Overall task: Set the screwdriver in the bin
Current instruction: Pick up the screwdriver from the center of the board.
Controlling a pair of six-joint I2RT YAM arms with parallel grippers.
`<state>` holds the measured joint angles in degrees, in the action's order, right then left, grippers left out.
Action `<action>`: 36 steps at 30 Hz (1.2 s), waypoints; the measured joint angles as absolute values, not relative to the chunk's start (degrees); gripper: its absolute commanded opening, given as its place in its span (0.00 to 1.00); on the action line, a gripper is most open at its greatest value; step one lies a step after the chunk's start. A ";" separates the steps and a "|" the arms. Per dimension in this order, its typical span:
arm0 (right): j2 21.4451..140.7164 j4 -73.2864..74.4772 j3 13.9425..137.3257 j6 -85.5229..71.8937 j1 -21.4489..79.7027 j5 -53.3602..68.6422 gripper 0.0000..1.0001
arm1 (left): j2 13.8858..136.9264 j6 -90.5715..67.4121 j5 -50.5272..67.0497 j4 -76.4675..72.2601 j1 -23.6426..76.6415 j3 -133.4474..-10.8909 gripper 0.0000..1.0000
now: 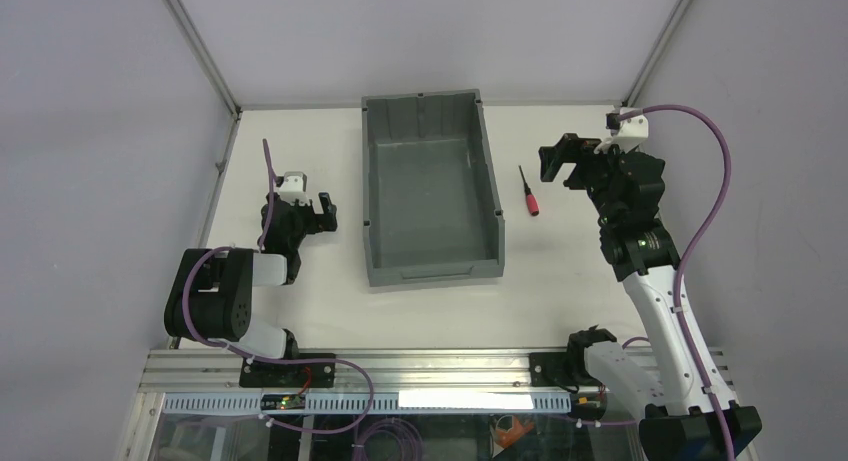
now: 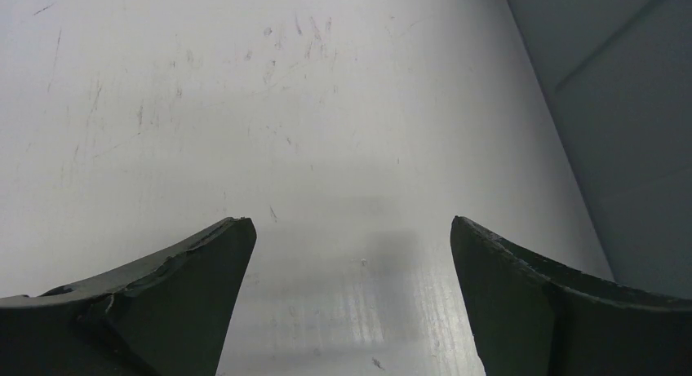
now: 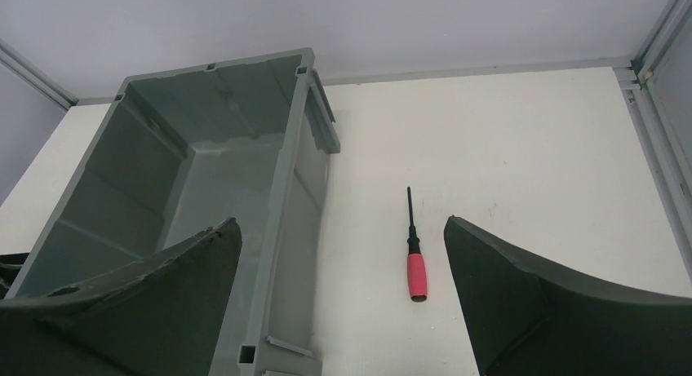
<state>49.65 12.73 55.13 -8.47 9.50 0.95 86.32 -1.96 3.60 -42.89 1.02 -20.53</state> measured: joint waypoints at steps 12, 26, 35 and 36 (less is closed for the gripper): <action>49.63 12.75 55.13 -8.49 9.50 1.37 0.99 | 86.32 -1.96 3.60 -42.89 1.02 -20.53 0.99; 51.66 18.65 61.93 -7.79 9.50 3.49 0.99 | 86.32 -1.96 3.60 -42.92 1.02 -20.53 0.99; 58.78 27.44 72.77 -7.46 9.50 3.05 0.99 | 86.32 -1.96 3.60 -42.92 1.02 -20.53 0.99; 59.88 28.32 73.82 -7.46 9.50 2.90 0.99 | 86.32 -1.96 3.60 -42.92 1.02 -20.53 0.99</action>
<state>59.88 28.32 73.82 -7.46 9.50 2.90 86.32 -1.96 3.60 -42.92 1.02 -20.53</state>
